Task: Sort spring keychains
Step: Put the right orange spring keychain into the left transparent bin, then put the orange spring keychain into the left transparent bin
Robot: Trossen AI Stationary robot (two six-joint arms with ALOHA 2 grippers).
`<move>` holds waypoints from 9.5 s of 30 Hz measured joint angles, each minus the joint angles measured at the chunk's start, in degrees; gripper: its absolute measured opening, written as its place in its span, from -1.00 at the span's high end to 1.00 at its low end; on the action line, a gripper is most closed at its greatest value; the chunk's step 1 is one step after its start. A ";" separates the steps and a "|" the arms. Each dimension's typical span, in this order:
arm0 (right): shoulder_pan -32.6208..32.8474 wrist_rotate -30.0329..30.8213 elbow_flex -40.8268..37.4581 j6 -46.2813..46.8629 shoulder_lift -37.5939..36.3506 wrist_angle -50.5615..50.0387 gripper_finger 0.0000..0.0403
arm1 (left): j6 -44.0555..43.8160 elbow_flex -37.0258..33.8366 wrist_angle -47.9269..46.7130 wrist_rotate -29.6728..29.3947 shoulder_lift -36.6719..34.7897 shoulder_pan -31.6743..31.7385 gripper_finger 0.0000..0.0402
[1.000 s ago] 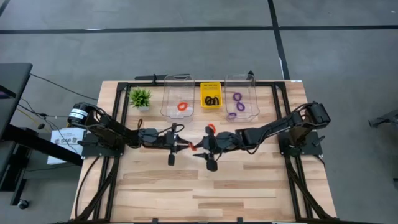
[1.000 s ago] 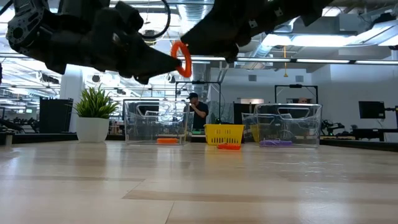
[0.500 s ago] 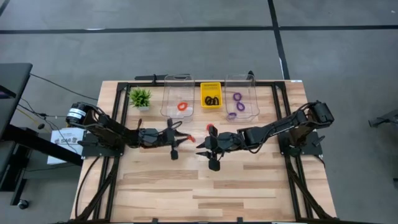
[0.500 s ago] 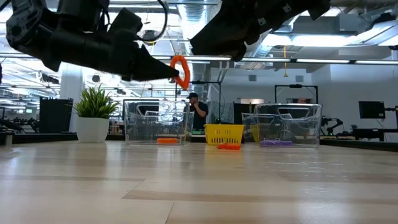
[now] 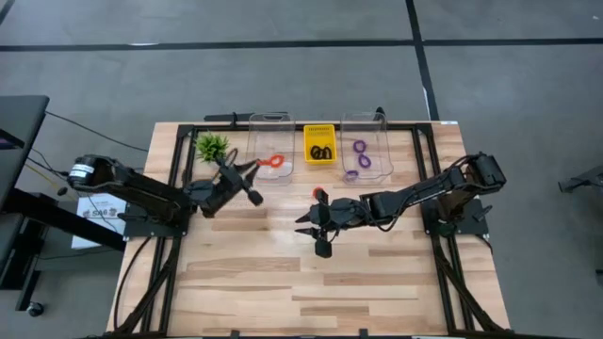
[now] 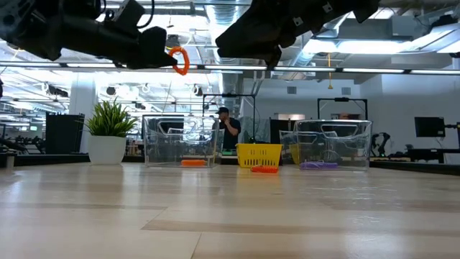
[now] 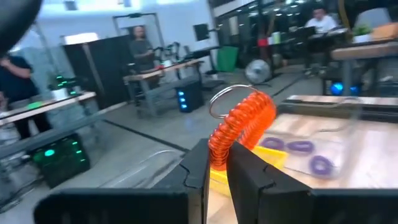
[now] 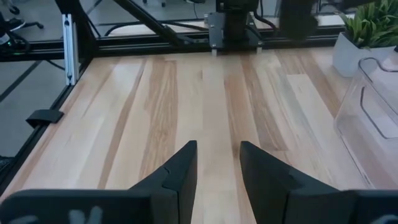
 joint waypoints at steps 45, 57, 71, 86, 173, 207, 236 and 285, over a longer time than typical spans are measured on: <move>0.11 -0.20 0.00 -1.43 0.00 -0.40 0.44 | -21.60 2.89 -21.54 21.32 -0.36 23.27 0.51; 0.11 -0.16 0.00 -0.69 0.00 -1.36 0.44 | -22.07 2.80 -23.95 21.36 -0.36 22.82 0.24; -3.56 16.48 -0.02 8.67 0.00 -22.34 0.44 | -11.23 -2.10 -15.85 21.45 -0.39 8.28 0.27; -10.08 16.47 -0.07 9.06 11.70 -22.38 0.44 | -8.83 -3.08 -9.97 38.28 -0.39 -2.57 0.30; 10.15 22.21 25.79 -10.05 17.20 -22.32 0.86 | -5.81 -1.27 -9.15 50.92 6.55 -2.25 0.30; 10.09 17.73 25.79 -8.95 17.18 -22.54 0.88 | 14.03 4.44 -5.59 34.84 10.00 -14.60 0.30; 10.10 17.77 25.79 -9.02 17.16 -22.37 0.87 | 13.55 4.44 -6.51 40.90 9.99 -14.76 0.30; 10.08 17.53 25.79 -8.56 17.16 -22.37 0.84 | 12.46 4.42 -5.58 43.27 10.00 -14.79 0.82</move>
